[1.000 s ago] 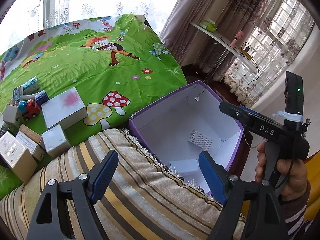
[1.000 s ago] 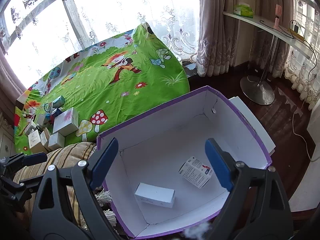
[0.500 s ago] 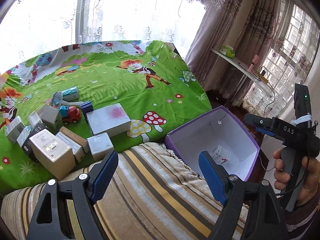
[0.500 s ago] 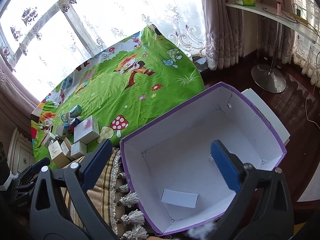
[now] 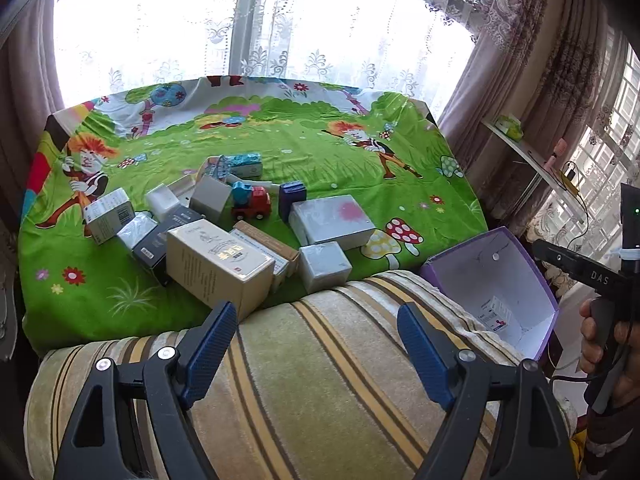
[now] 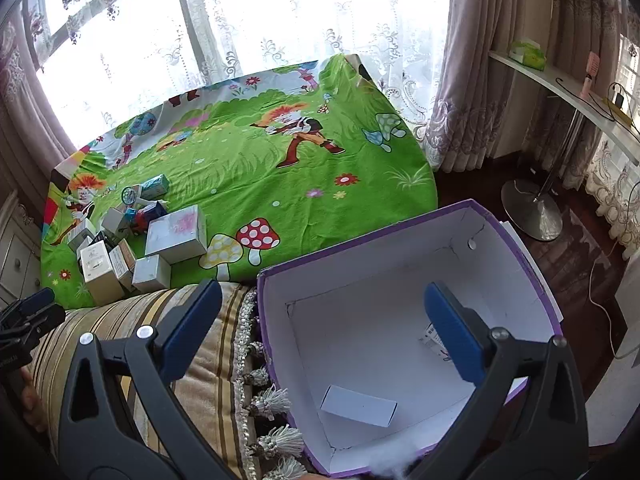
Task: Organize rigid objects
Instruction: 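Move both empty tools back over the pile of boxes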
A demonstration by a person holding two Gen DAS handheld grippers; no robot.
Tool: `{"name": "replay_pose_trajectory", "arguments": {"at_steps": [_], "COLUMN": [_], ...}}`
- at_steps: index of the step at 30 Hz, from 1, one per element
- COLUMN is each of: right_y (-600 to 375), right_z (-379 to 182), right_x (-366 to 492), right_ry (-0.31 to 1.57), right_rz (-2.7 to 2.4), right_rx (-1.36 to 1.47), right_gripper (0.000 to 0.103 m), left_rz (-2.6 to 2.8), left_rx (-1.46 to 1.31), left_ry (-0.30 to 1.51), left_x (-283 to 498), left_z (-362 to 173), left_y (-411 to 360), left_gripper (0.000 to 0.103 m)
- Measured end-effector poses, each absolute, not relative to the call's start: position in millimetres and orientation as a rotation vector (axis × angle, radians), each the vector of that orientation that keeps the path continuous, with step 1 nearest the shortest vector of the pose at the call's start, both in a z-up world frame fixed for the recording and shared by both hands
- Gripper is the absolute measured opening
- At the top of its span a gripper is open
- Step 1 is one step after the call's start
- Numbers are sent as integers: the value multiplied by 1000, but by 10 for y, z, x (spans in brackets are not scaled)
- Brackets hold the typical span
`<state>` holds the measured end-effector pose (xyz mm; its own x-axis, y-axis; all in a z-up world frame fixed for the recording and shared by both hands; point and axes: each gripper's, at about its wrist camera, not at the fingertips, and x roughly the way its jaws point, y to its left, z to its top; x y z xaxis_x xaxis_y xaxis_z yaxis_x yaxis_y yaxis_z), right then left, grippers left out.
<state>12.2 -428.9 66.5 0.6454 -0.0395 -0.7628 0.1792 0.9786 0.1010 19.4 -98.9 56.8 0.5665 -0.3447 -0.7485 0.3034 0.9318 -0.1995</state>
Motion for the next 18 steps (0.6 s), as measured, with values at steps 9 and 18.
{"name": "replay_pose_trajectory", "arguments": {"at_steps": [9,18], "right_y": [-3914,-3509], "right_z": [604,527], "right_x": [269,493], "right_ry": [895,954], "right_rz": [-6,99], "right_rx": [128,102], "right_gripper": [102,102], "left_rz": [-322,-291], "left_rx": [-146,-220], "left_ry": [930,966], "left_x": [276,386], "left_z": [449,353], "left_y": [-563,-302], "left_gripper": [84,83]}}
